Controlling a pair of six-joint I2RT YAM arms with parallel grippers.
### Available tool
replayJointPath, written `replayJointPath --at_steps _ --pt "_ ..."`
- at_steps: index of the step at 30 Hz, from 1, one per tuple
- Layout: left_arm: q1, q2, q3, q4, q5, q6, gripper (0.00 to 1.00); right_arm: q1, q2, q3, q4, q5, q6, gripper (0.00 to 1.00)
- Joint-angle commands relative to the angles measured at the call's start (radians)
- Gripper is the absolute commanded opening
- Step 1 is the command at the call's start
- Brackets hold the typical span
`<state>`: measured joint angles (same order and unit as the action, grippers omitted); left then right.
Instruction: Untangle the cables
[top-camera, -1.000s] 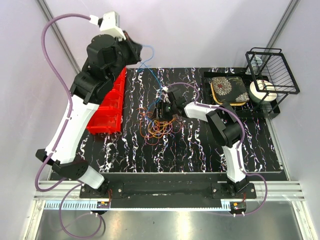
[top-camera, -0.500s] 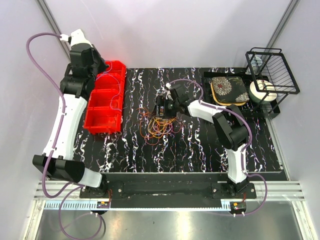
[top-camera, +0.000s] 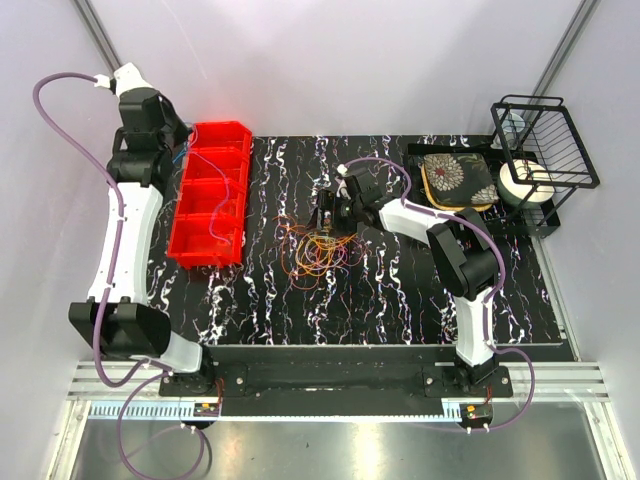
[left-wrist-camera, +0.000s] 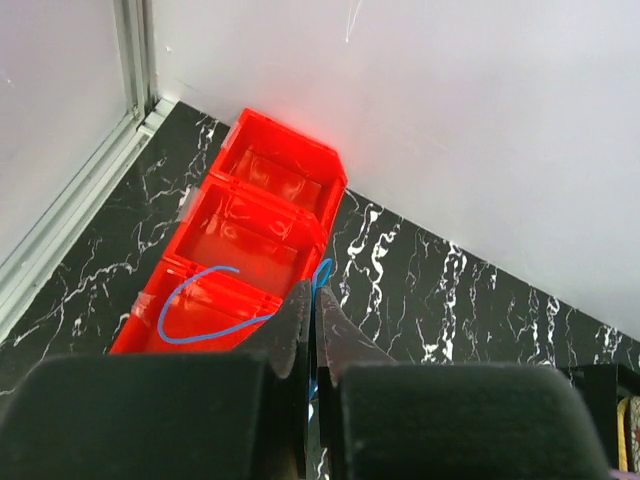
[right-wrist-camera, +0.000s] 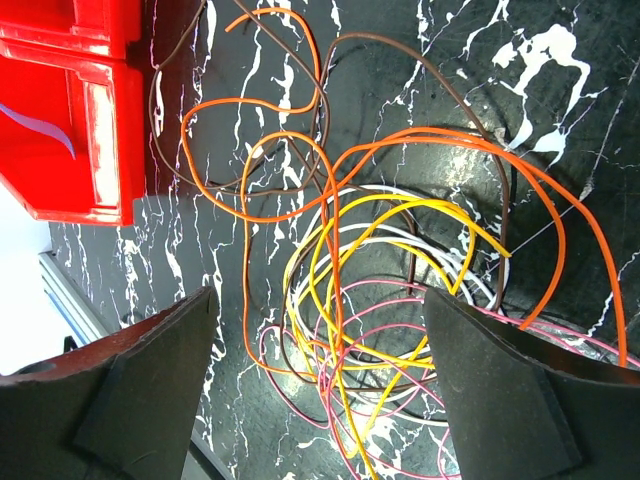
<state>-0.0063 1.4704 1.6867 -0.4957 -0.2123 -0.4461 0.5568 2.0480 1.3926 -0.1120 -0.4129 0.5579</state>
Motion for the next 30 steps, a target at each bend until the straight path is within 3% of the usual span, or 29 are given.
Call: replayJointPath --at_steps 1,7,19,30 --pt "0.005 0.014 0.102 0.083 0.08 -0.02 0.0 -0.005 -0.038 0.0 0.003 -0.023 0.007 0.9" --pt "0.031 -0.024 0.128 0.054 0.117 -0.059 0.0 -0.012 -0.037 -0.001 0.003 -0.027 0.011 0.92" --pt "0.031 -0.295 -0.15 0.039 -0.018 -0.006 0.0 -0.015 -0.038 -0.009 0.02 -0.053 0.033 0.92" --pt "0.032 -0.346 -0.326 0.081 -0.036 -0.011 0.0 -0.017 -0.051 -0.017 0.023 -0.056 0.033 0.92"
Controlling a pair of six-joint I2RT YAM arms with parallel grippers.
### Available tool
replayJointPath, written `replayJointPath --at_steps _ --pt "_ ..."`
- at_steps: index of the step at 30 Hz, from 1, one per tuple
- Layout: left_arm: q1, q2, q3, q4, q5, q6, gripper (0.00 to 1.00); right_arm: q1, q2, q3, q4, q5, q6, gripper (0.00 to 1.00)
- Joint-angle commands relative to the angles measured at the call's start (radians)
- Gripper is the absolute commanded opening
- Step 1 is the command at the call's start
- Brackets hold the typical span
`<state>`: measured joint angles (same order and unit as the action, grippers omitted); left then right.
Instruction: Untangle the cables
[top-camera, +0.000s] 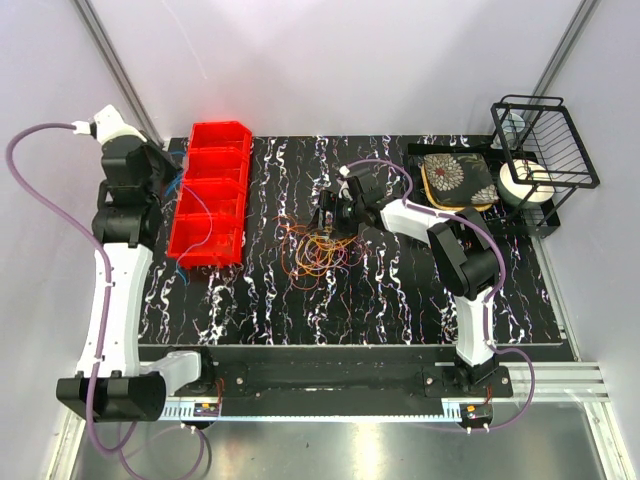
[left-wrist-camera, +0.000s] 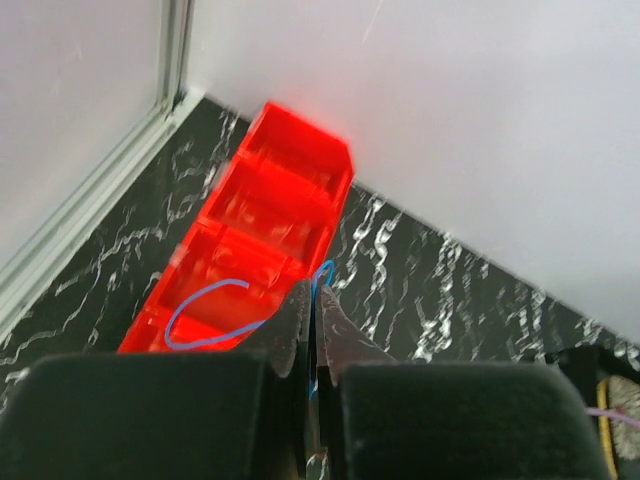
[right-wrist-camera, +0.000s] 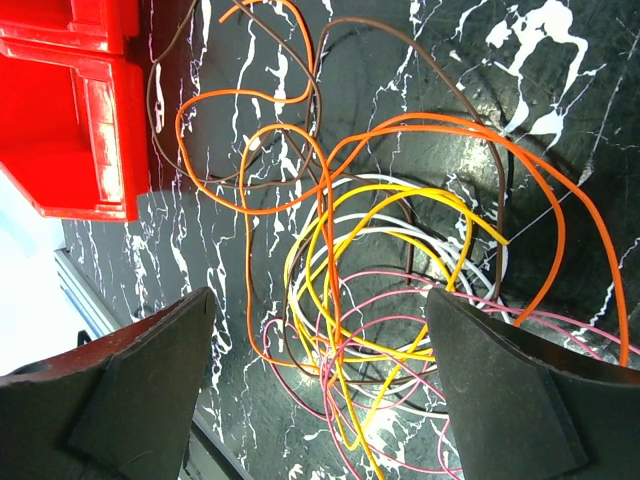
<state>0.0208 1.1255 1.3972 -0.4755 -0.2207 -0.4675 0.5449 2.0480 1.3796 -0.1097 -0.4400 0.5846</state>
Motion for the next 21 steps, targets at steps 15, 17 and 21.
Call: replayJointPath --at_steps 15,17,21 --pt "0.005 0.025 0.172 0.012 -0.031 0.05 0.0 -0.003 -0.045 -0.004 0.018 -0.036 0.008 0.92" --pt "0.004 0.026 0.183 0.017 -0.032 0.055 0.0 -0.003 -0.043 -0.005 0.019 -0.037 0.008 0.92" --pt "0.005 0.046 0.181 0.017 -0.031 0.055 0.0 -0.003 -0.042 -0.002 0.018 -0.039 0.009 0.93"
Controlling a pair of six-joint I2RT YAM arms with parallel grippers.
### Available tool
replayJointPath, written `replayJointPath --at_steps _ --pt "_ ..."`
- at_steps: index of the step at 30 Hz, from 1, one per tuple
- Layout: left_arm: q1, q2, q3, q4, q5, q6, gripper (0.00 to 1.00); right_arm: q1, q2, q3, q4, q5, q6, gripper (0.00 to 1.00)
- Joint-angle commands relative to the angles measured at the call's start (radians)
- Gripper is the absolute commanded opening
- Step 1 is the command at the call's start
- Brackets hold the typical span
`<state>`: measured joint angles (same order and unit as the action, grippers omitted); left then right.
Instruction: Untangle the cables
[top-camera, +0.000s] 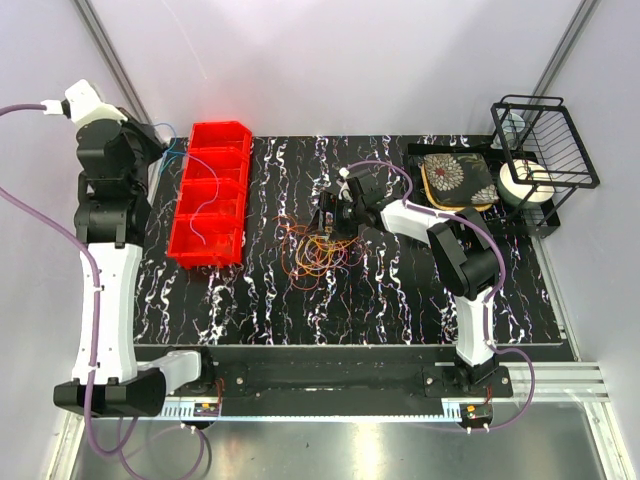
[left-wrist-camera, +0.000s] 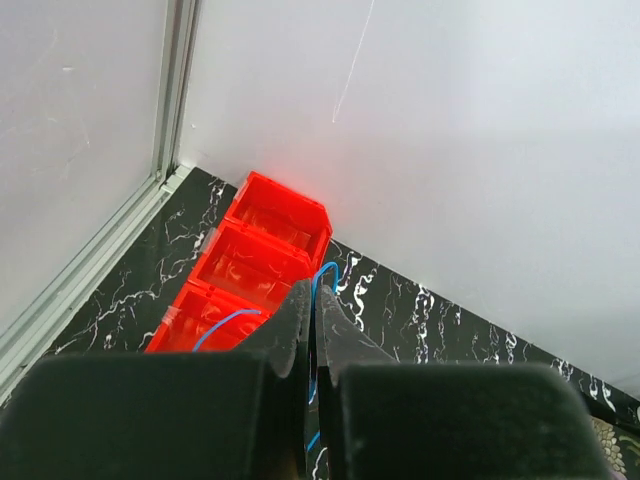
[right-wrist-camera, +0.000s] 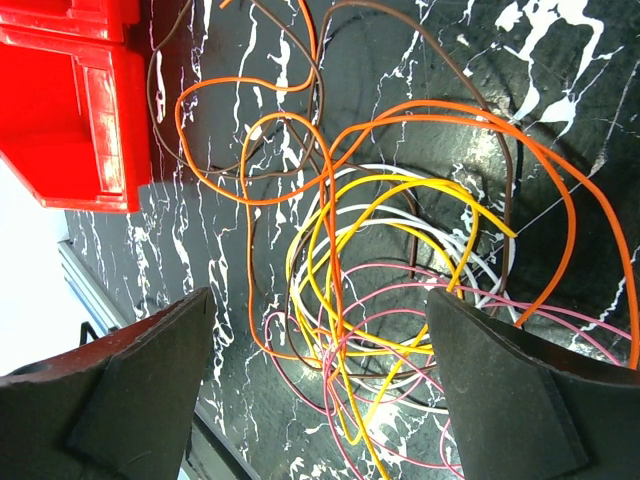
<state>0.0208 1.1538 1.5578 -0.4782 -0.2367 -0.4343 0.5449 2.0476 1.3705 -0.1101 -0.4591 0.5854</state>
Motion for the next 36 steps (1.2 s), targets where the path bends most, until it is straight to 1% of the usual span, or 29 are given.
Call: replayJointPath --at_steps 1,9,14,19,23,26,30,32,36 --pt "0.005 0.023 0.012 0.018 -0.015 0.023 0.0 -0.003 -0.041 0.007 0.02 -0.021 0.008 0.93" --pt "0.005 0.023 -0.128 0.087 -0.046 0.028 0.0 -0.003 -0.037 0.007 0.023 -0.029 0.014 0.93" --pt "0.004 0.034 -0.154 0.075 -0.041 0.013 0.0 -0.003 -0.032 0.009 0.023 -0.029 0.014 0.93" --pt "0.004 -0.015 -0.272 0.049 -0.061 -0.032 0.0 -0.003 -0.027 0.01 0.023 -0.029 0.014 0.93" --pt "0.004 -0.035 -0.404 0.027 -0.104 -0.075 0.0 -0.003 -0.02 0.012 0.029 -0.036 0.021 0.93" --pt "0.004 -0.039 -0.473 0.029 -0.115 -0.104 0.0 -0.003 -0.014 0.012 0.032 -0.041 0.024 0.92" --pt "0.005 -0.029 -0.519 0.036 -0.151 -0.132 0.0 -0.003 -0.01 0.012 0.032 -0.044 0.025 0.93" --pt "0.005 -0.014 -0.524 0.038 -0.182 -0.135 0.0 -0.005 -0.009 0.012 0.033 -0.046 0.027 0.93" --pt "0.004 0.03 -0.518 0.046 -0.185 -0.156 0.0 -0.003 -0.004 0.013 0.035 -0.049 0.03 0.92"
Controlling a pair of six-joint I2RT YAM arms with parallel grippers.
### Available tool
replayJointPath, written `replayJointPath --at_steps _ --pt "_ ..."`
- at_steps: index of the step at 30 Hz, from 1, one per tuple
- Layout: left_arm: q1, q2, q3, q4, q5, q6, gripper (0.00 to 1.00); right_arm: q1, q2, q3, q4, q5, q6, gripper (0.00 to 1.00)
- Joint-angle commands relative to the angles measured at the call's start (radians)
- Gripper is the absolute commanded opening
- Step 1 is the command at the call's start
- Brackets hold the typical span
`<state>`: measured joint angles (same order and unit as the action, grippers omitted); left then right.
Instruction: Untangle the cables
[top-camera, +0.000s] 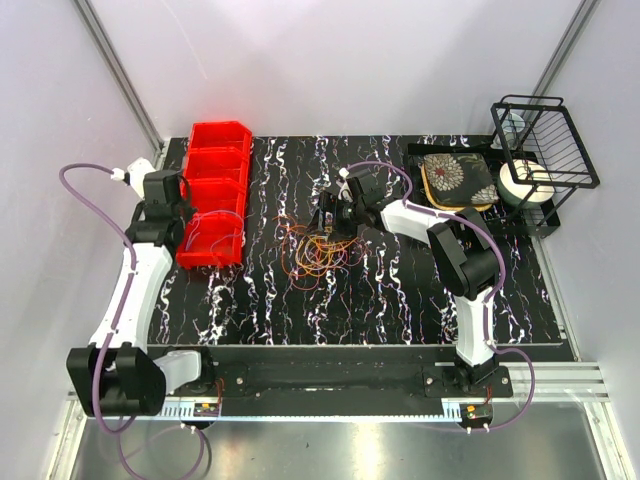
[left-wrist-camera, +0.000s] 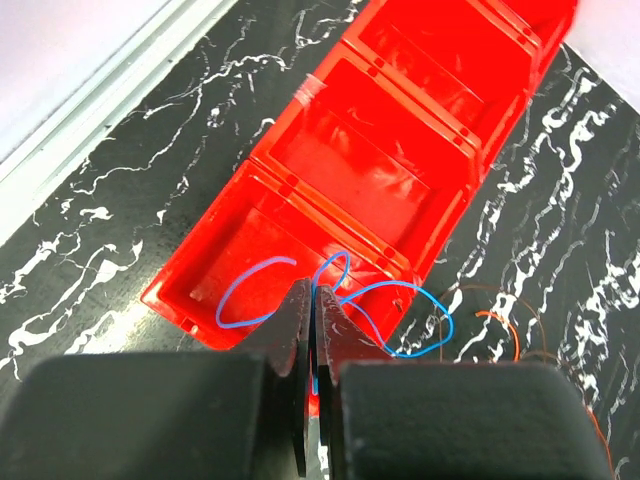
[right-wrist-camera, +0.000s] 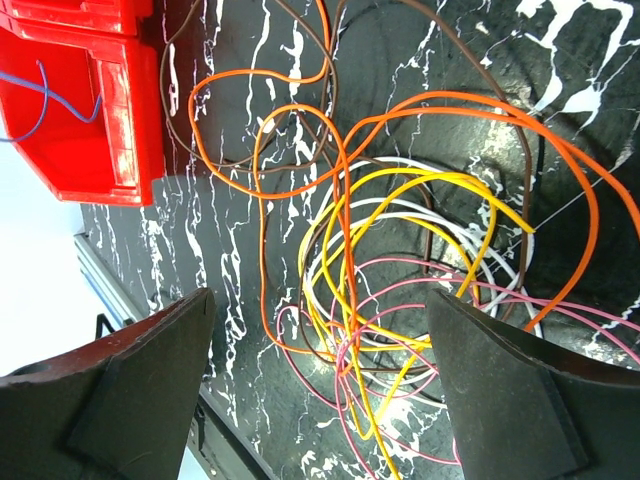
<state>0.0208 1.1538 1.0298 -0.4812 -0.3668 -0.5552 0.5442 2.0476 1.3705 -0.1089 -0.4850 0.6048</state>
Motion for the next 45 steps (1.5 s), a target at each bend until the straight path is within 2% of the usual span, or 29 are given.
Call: replayJointPath --at_steps 1,9,10,11,13,14,17,25,29,33,45 --pt "0.004 0.046 0.009 0.059 -0.052 -0.034 0.0 -0.003 -0.004 0.013 0.034 -0.023 0.01 0.92" --pt "0.005 0.11 -0.01 0.073 -0.104 -0.067 0.0 -0.004 -0.003 0.012 0.032 -0.023 0.007 0.93" --pt "0.005 0.11 -0.013 0.067 -0.104 -0.072 0.06 -0.003 -0.003 0.012 0.032 -0.023 0.007 0.93" --pt "0.005 0.109 -0.016 0.066 -0.098 -0.074 0.16 -0.003 -0.001 0.015 0.032 -0.023 0.009 0.93" --pt "0.004 0.098 -0.017 0.061 -0.092 -0.069 0.44 -0.003 0.002 0.015 0.032 -0.024 0.009 0.93" --pt "0.004 0.093 -0.016 0.058 -0.09 -0.069 0.68 -0.003 0.003 0.015 0.032 -0.024 0.01 0.93" --pt "0.005 0.072 -0.001 0.052 -0.084 -0.061 0.8 -0.003 0.003 0.016 0.032 -0.026 0.01 0.93" --pt "-0.025 0.089 0.044 0.039 -0.05 -0.011 0.79 -0.004 0.013 0.021 0.034 -0.027 0.013 0.93" --pt "-0.088 0.17 0.075 0.044 -0.041 0.005 0.72 -0.003 0.014 0.019 0.034 -0.027 0.013 0.93" --pt "-0.105 0.25 0.093 0.091 0.011 0.026 0.67 -0.003 0.014 0.018 0.034 -0.027 0.013 0.93" --pt "-0.116 0.494 0.277 0.064 -0.009 0.149 0.67 -0.003 0.022 0.022 0.034 -0.032 0.013 0.93"
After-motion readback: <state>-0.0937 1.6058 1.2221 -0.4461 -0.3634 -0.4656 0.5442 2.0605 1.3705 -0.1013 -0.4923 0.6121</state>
